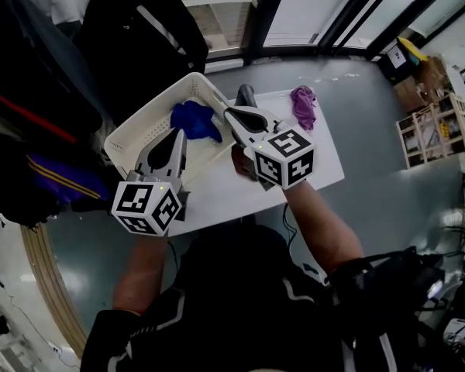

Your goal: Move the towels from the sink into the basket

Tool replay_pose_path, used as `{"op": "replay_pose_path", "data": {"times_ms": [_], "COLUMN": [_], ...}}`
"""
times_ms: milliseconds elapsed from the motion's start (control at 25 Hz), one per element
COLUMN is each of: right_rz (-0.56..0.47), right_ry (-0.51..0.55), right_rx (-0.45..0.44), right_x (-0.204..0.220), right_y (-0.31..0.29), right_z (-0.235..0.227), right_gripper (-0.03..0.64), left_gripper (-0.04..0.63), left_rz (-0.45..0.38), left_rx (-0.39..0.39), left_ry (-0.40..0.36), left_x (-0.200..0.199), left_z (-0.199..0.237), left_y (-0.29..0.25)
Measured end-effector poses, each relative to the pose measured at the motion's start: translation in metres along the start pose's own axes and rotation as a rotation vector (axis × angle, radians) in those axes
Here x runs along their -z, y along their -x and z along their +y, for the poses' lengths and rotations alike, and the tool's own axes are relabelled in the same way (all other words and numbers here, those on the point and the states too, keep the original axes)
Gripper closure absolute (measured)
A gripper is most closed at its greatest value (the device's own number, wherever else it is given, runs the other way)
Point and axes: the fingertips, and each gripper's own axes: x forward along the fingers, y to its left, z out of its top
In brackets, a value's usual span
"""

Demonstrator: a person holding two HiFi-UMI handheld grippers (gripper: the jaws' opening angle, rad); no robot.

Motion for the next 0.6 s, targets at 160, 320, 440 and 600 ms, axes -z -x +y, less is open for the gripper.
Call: {"op": "replay_pose_path", "data": {"times_ms": [160,320,440,600], "right_rz": [-0.072,-0.122,-0.150,-0.168], "right_ry": [-0.004,0.007,0.005,0.014], "right_rx": [0.022,0.029,0.035,0.034], "right_x": [-0.009,-0.014,-0.017,-0.015], "right_y": [0.033,0.066,0.087,0.105], "right_z": [-0.011,-0.023,-0.034,-0.042], "right_gripper": [0.606,0.607,0.607,0.607], "left_gripper": [0.589,0.589,0.589,0.589], "left_rz": [0.000,-0.028,-0.027,-0.036], "left_rx": [0.010,0.026,0.015,-0.002], "left_ry": [-0.042,-0.057,-0.069,-0.071], "left_x": [-0.007,-0.016,-0.018,-0.019], "left_z": [-0.021,-0.043,-0.055,-0.071], "left_y": [-0.008,-0.009,-0.009,-0.005]}}
